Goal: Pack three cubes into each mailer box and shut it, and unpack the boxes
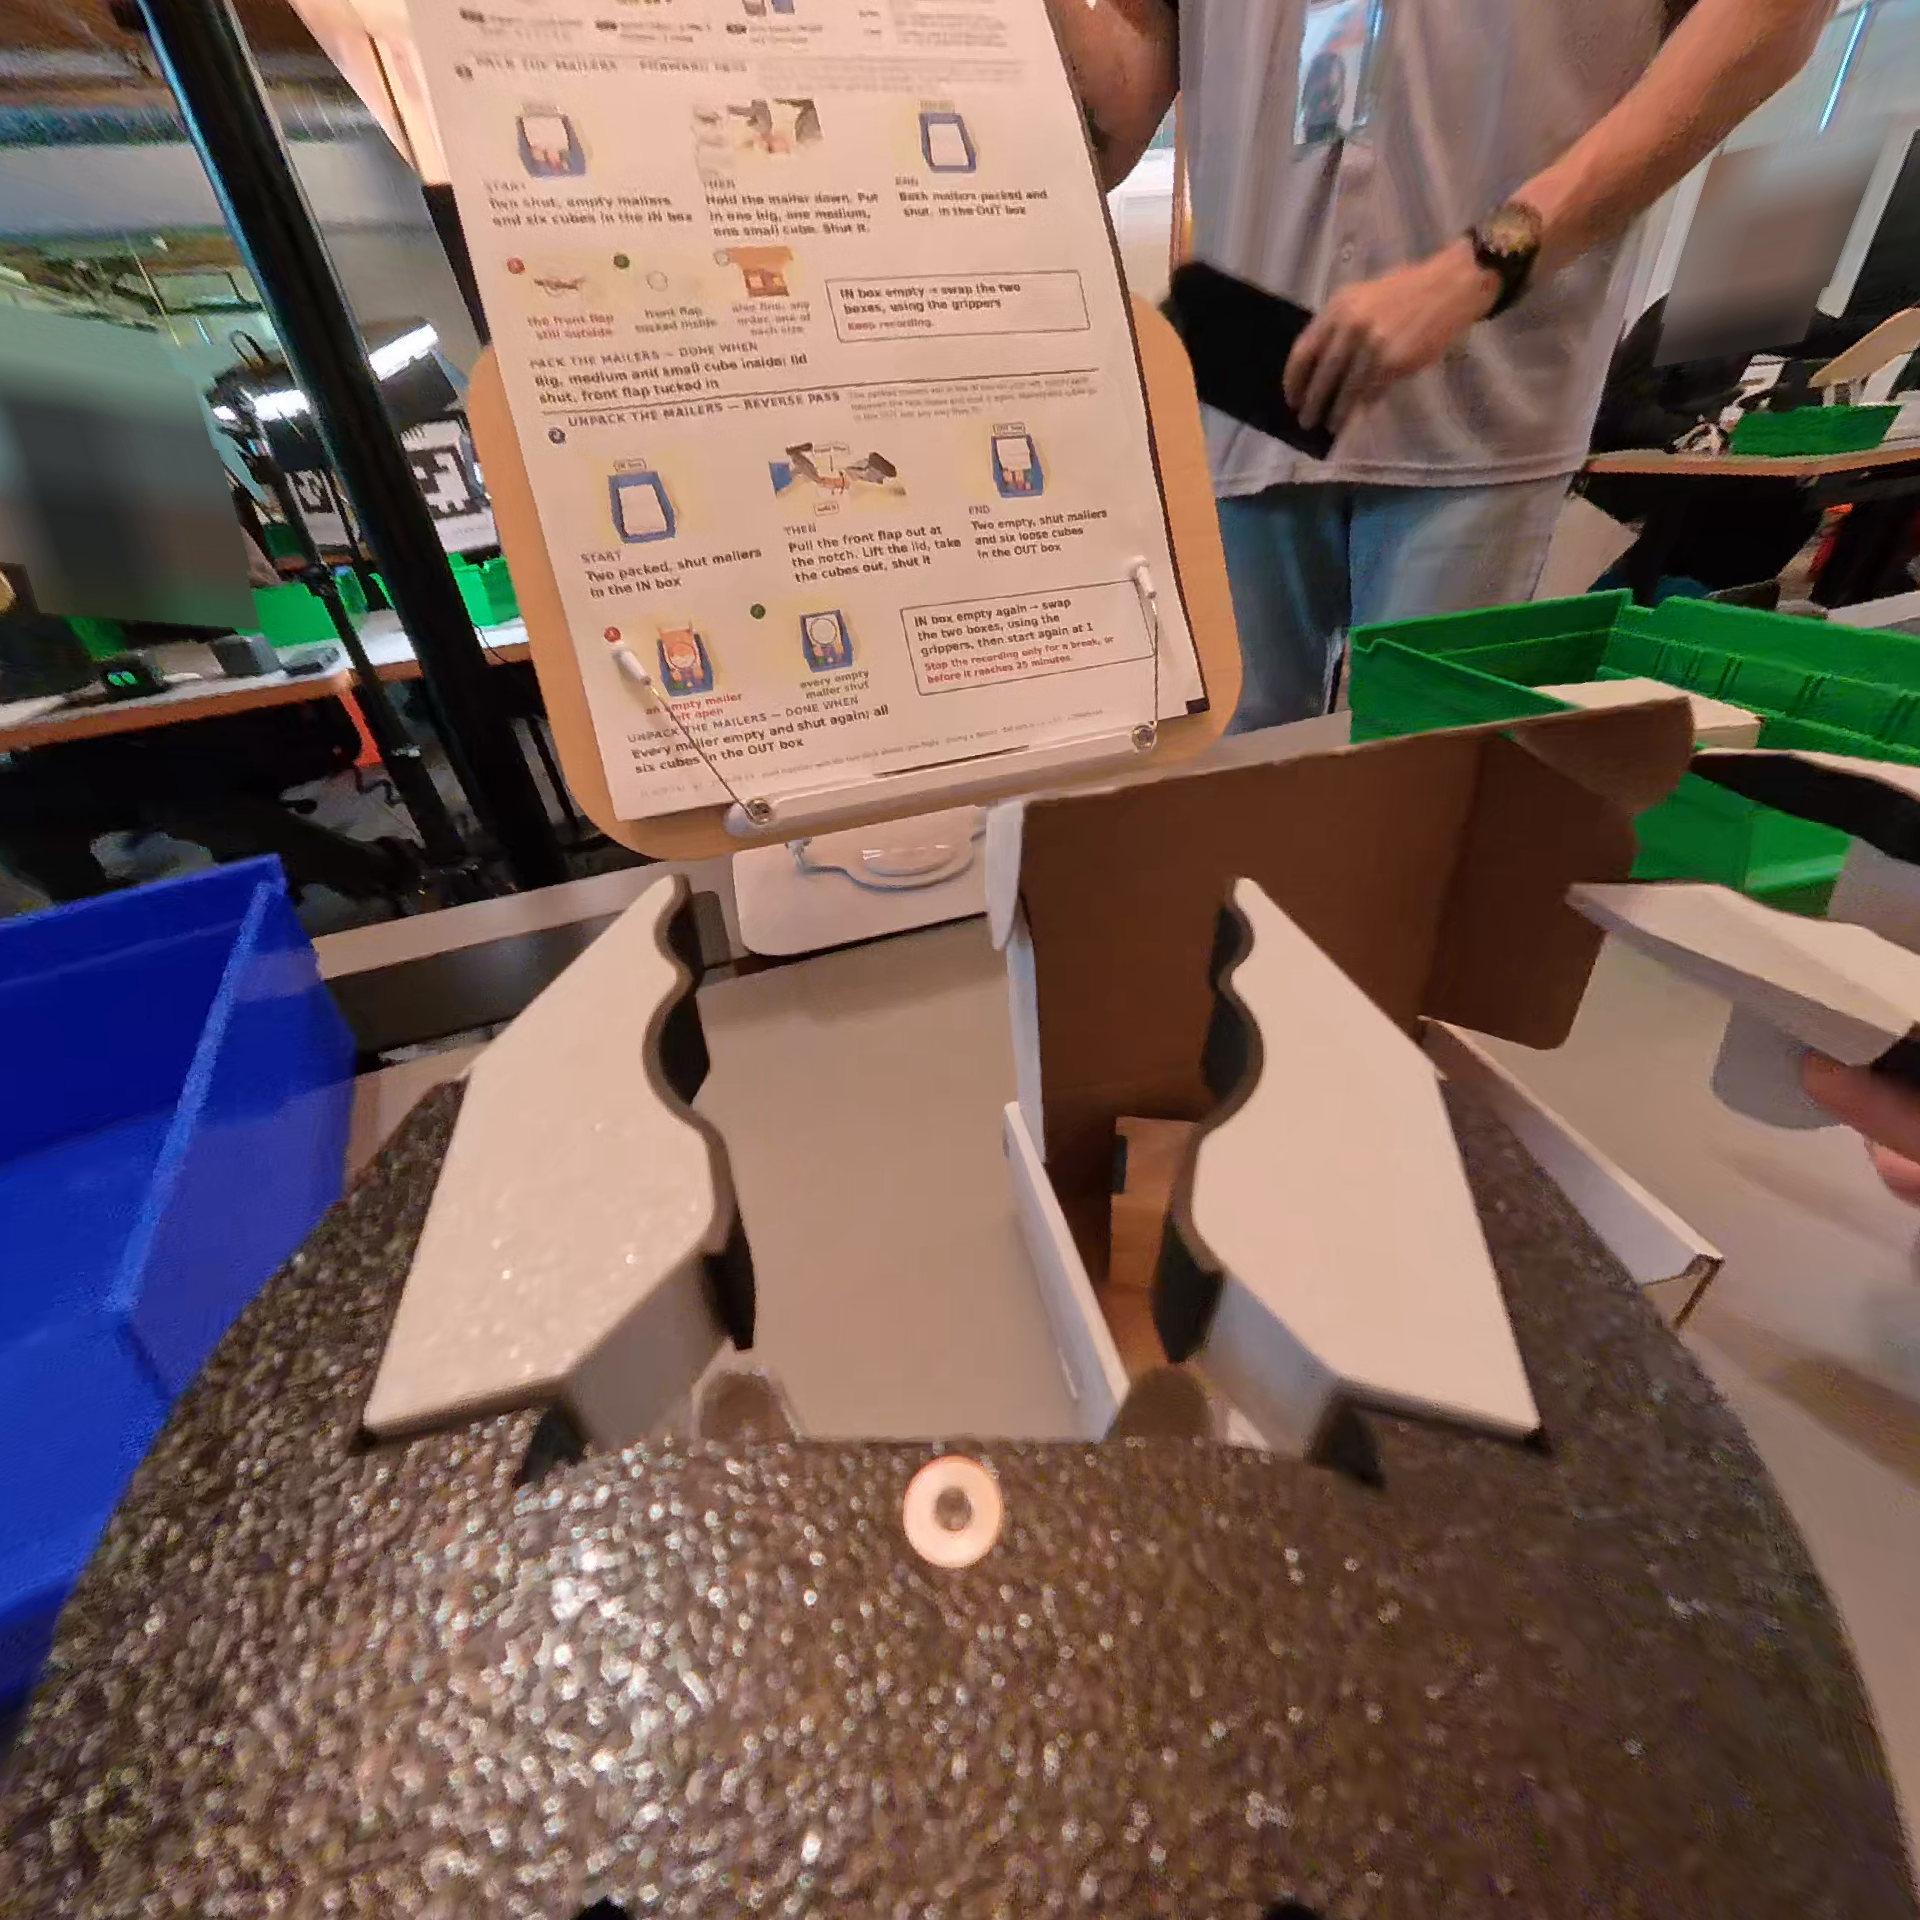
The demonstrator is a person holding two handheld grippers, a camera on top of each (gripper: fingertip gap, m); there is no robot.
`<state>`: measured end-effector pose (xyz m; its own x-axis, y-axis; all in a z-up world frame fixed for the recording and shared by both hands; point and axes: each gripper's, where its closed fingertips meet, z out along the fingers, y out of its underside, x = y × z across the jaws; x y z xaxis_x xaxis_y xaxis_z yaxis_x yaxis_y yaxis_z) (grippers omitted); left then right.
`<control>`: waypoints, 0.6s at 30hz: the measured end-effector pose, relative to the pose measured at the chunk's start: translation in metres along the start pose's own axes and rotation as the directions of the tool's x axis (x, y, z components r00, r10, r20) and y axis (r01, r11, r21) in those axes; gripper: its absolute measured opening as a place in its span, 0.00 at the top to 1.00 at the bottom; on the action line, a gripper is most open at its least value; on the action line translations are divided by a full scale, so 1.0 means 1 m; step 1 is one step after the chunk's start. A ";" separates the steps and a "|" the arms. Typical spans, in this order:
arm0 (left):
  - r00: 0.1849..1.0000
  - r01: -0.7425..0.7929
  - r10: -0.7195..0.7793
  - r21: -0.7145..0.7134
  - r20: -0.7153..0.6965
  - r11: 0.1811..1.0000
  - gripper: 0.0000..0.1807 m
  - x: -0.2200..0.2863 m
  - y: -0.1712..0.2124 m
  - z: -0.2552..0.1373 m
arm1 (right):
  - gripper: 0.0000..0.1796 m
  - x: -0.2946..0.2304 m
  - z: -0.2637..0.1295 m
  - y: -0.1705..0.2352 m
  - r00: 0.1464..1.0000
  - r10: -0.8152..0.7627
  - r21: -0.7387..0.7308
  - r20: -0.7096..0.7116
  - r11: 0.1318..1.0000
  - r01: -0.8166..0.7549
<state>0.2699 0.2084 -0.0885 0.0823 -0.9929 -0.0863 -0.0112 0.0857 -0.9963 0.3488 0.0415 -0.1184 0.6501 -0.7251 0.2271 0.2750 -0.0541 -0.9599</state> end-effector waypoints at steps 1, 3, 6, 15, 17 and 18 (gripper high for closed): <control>1.000 -0.023 0.023 0.006 0.005 1.000 0.48 -0.001 -0.004 -0.003 | 0.66 0.001 -0.001 -0.002 1.000 -0.008 0.007 -0.006 1.000 0.008; 0.995 -0.096 0.095 0.016 0.029 0.995 0.54 -0.008 -0.013 -0.011 | 0.71 0.004 -0.002 -0.006 1.000 0.002 0.019 -0.028 1.000 -0.002; 0.980 -0.196 0.199 -0.082 0.028 0.977 0.71 -0.024 -0.021 -0.017 | 0.79 0.002 -0.004 -0.012 1.000 0.003 0.041 -0.015 0.999 -0.002; 0.853 -0.482 0.520 -0.469 -0.057 0.740 0.98 -0.062 -0.041 -0.007 | 0.96 -0.012 -0.004 -0.016 0.999 -0.014 0.065 0.043 0.998 0.011; 0.854 -0.474 0.518 -0.493 -0.055 0.730 0.94 -0.066 -0.037 -0.007 | 0.97 -0.012 -0.004 -0.016 0.999 -0.024 0.062 0.041 0.998 0.021; 0.852 -0.473 0.519 -0.520 -0.065 0.711 0.92 -0.069 -0.031 -0.008 | 0.97 -0.012 -0.004 -0.016 0.999 -0.026 0.063 0.039 0.998 0.024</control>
<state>0.2564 0.2732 -0.0515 -0.0002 -0.8069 -0.5908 -0.5646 0.4877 -0.6659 0.3335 0.0484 -0.1062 0.6701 -0.6959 0.2582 0.3343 -0.0277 -0.9420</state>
